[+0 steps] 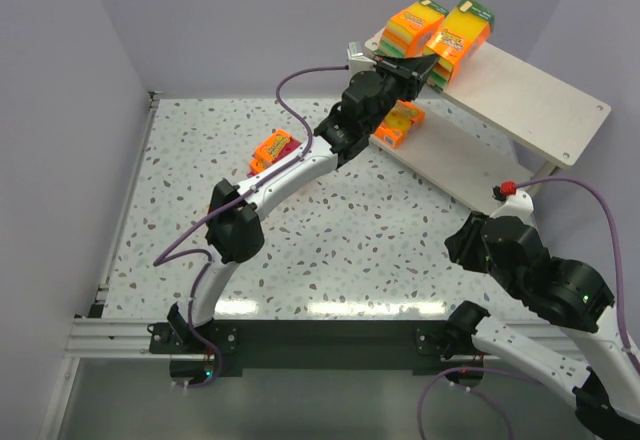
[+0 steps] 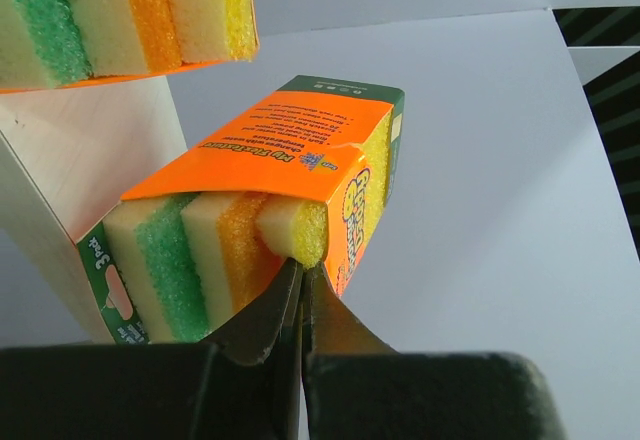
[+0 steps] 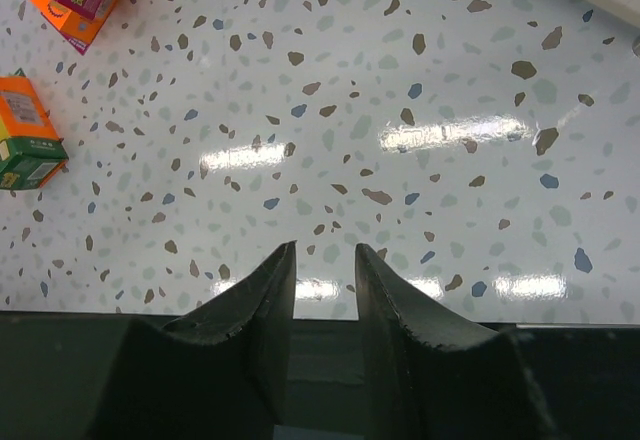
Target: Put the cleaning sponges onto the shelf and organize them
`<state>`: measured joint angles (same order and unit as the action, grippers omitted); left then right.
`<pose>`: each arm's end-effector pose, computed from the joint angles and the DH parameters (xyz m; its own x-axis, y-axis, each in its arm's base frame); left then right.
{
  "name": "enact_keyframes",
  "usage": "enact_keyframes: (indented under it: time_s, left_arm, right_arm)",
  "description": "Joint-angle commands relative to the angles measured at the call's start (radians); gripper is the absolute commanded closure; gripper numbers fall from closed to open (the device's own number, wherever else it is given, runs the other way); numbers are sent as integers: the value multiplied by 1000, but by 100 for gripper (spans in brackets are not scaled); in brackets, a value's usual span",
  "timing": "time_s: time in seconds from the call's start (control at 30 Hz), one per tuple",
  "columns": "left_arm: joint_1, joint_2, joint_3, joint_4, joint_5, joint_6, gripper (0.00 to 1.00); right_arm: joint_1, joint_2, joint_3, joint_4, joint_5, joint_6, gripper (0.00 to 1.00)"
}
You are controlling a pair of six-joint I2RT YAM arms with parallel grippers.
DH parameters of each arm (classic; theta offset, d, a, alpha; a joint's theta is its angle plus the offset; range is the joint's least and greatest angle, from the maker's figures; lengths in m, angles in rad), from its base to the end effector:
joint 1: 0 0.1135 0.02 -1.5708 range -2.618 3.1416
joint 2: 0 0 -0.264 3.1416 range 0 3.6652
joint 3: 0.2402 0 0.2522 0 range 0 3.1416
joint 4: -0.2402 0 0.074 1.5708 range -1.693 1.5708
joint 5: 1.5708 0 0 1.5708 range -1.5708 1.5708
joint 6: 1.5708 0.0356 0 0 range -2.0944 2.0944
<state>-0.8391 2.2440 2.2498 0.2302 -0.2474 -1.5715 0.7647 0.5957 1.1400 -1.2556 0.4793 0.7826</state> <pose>0.3637 -0.3920 0.4067 -0.5624 -0.8248 0.0579 0.1558 -0.1746 -0.9722 0.0546 0.0297 0.3709 -0.5894 0.3015 -0.7494 0.0753 0.9442 0.3207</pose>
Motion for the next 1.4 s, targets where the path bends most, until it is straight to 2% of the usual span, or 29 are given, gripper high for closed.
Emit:
enact_keyframes:
  time_s: [0.0,0.07,0.23,0.27,0.43,0.8,0.9,1.0,1.03,1.1,1.23,1.3,1.33,1.37]
  left_arm:
    - [-2,-17,30,21,-27,-22,100]
    - [0,-14,30,18,-32,-21,100]
    - [3,-4,28,24,-23,-38,90]
    - [3,-4,30,24,-21,-38,85]
    - [5,-6,30,50,-23,-30,76]
    - [9,-26,16,145,28,-7,75]
    - [14,-101,-80,210,62,54,76]
    - [31,-251,-249,236,83,201,74]
    - [37,-343,-341,229,88,291,71]
    - [61,-485,-476,175,83,400,67]
    - [127,-717,-682,-53,34,504,57]
    - [182,-841,-809,-202,8,551,55]
    - [230,-872,-838,-371,-15,557,55]
    - [257,-898,-866,-453,-19,559,58]
  right_arm:
    - [-4,6,0,25,12,9,65]
    - [-4,3,0,24,10,7,65]
    - [-4,1,0,22,12,14,64]
    - [-4,1,0,22,12,15,63]
    - [-5,3,-3,25,12,18,62]
    - [-4,18,-13,45,2,14,60]
    - [-4,18,-14,50,-2,12,60]
    - [-4,18,-16,56,-5,10,60]
    - [-2,21,-16,62,-7,9,60]
    - [-4,23,-20,71,-19,1,59]
    - [-4,41,-32,113,-53,-26,58]
    - [-4,58,-43,131,-77,-48,57]
    - [-4,64,-51,148,-88,-65,57]
    - [-4,79,-55,160,-99,-74,57]
